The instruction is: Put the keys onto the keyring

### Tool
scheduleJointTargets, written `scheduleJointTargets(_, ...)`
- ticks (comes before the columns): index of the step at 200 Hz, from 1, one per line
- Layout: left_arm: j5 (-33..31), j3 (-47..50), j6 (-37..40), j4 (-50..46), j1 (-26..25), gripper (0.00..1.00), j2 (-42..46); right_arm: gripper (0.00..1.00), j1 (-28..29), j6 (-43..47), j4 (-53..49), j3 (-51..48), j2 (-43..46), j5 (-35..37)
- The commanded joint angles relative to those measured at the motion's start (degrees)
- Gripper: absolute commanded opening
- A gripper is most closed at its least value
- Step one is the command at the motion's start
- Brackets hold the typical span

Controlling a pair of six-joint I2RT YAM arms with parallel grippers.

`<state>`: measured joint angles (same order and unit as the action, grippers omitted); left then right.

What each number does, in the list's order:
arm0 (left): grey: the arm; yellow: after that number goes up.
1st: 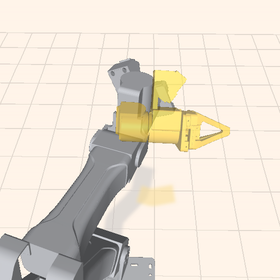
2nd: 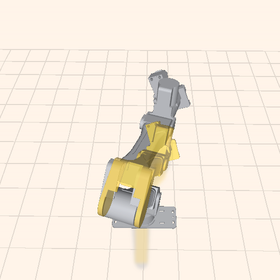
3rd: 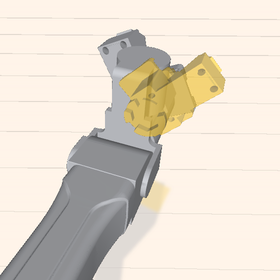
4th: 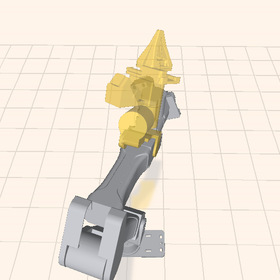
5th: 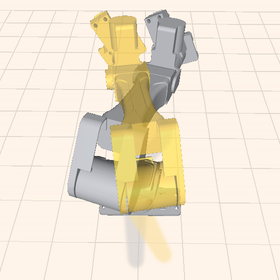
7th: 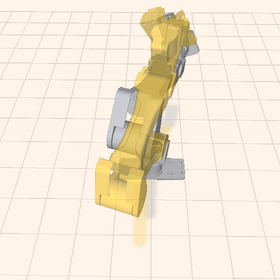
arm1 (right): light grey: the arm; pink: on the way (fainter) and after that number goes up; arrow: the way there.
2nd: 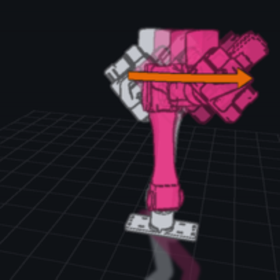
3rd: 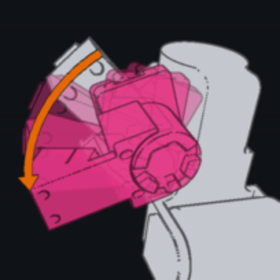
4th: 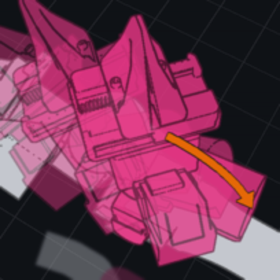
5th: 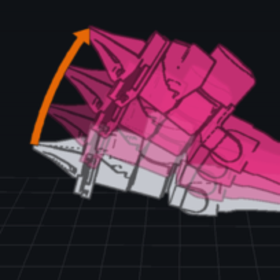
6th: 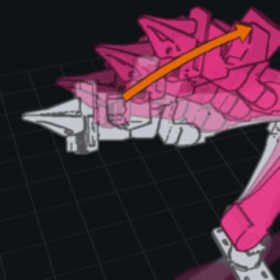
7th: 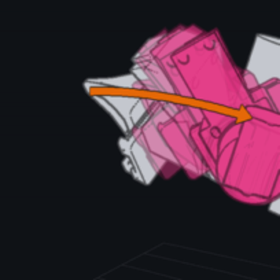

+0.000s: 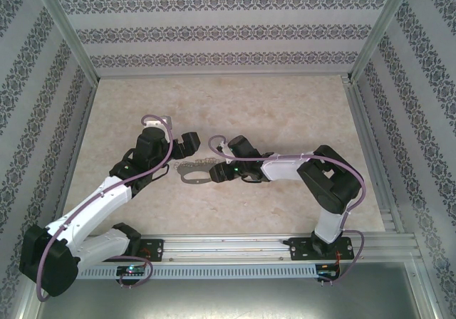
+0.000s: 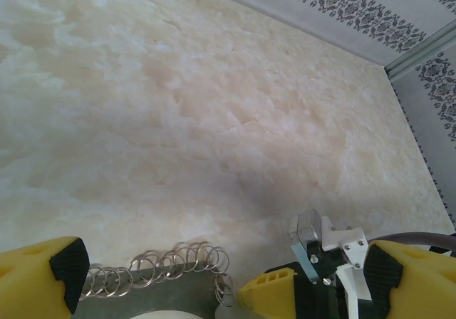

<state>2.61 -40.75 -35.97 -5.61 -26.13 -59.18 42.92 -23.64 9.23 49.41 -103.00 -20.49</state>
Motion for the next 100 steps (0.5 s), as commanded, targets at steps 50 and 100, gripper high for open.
scheduleJointTargets(50,0.29,0.15,0.63,0.09,0.72,1.00,1.32,0.59,0.45,0.45,-1.54,-2.53,5.72,0.02)
scheduleJointTargets(100,0.41,-1.17,1.72,-0.68,1.24,1.00,1.05,0.59,1.65,-0.59,-1.85,-2.93,7.05,-0.95)
